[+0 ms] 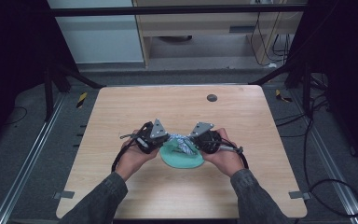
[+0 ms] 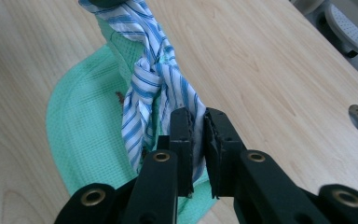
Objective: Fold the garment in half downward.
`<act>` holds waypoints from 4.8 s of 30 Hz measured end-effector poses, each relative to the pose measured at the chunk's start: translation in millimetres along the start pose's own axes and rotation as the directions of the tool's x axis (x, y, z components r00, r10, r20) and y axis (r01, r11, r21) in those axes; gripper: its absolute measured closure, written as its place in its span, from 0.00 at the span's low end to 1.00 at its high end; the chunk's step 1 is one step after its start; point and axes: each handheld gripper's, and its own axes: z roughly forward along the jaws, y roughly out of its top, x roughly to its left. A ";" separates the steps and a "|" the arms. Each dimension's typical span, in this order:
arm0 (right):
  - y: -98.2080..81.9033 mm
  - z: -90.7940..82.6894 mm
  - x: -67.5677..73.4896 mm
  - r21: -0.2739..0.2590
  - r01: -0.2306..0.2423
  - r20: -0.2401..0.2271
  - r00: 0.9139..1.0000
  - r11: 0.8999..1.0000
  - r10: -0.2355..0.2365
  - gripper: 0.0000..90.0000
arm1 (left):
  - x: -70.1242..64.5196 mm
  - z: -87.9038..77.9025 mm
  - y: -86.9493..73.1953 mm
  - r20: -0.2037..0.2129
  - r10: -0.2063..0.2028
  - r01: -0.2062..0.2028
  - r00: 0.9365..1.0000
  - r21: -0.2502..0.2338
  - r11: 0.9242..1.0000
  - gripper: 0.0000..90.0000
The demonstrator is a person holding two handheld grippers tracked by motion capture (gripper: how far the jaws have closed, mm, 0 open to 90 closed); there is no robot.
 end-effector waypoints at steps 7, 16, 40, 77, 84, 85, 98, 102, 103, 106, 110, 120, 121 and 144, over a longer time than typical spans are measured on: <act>-7.0 3.4 12.9 0.017 0.021 -0.021 1.000 1.000 -0.020 0.90 | -9.4 2.5 -14.2 0.027 -0.011 0.010 1.000 0.010 1.000 0.96; -16.3 5.3 26.5 0.021 0.023 -0.053 0.998 1.000 -0.022 0.89 | -16.8 2.4 -27.9 0.053 -0.024 0.023 0.998 0.018 1.000 0.96; -29.2 5.3 48.9 0.026 0.029 -0.099 0.995 0.999 -0.026 0.87 | -31.1 -0.8 -52.1 0.093 -0.026 0.023 0.995 0.033 0.999 0.96; -45.1 3.1 78.7 0.023 0.126 -0.123 0.985 0.992 -0.122 0.95 | -48.4 -5.8 -82.7 0.122 0.005 -0.009 0.993 0.030 1.000 0.97; -46.3 2.3 80.1 0.030 0.134 -0.129 0.983 0.991 -0.129 0.95 | -50.1 -6.7 -83.6 0.126 0.008 -0.013 0.992 0.035 0.999 0.97; -46.4 2.2 80.1 0.031 0.134 -0.129 0.983 0.991 -0.129 0.95 | -50.3 -6.7 -83.6 0.126 0.008 -0.012 0.992 0.035 0.999 0.97; -48.4 -4.1 80.2 0.039 0.104 -0.124 0.987 0.994 -0.098 0.90 | -52.7 -12.6 -87.3 0.140 -0.021 0.019 0.990 0.017 1.000 0.93; -52.3 -8.2 82.8 0.036 0.102 -0.138 0.986 0.994 -0.096 0.87 | -54.5 -15.9 -90.2 0.146 -0.024 0.022 0.989 0.015 1.000 0.91; -52.9 -8.9 83.2 0.036 0.105 -0.137 0.985 0.994 -0.100 0.87 | -54.7 -17.0 -90.5 0.151 -0.021 0.019 0.988 0.015 1.000 0.91; -54.7 -11.6 84.3 0.036 0.095 -0.130 0.987 0.995 -0.090 0.84 | -57.3 -21.9 -92.0 0.157 -0.025 0.025 0.987 0.003 1.000 0.88; -56.9 -15.3 84.0 0.031 0.089 -0.129 0.988 0.996 -0.084 0.80 | -59.8 -30.1 -92.4 0.165 -0.016 0.018 0.986 -0.009 1.000 0.87; -67.5 -23.0 70.2 0.042 -0.002 -0.077 0.997 0.999 0.005 0.49 | -49.4 -40.0 -93.6 0.069 -0.065 0.068 0.995 -0.041 0.997 0.67; -69.3 -23.6 67.8 0.048 -0.019 -0.073 0.997 0.999 0.023 0.46 | -47.1 -39.5 -94.3 0.048 -0.077 0.079 0.996 -0.038 0.996 0.60; -137.9 -15.2 -31.1 0.010 -0.541 0.226 0.820 0.841 0.525 0.09 | 35.2 -21.8 -132.4 -0.156 -0.322 0.336 0.934 0.074 0.939 0.09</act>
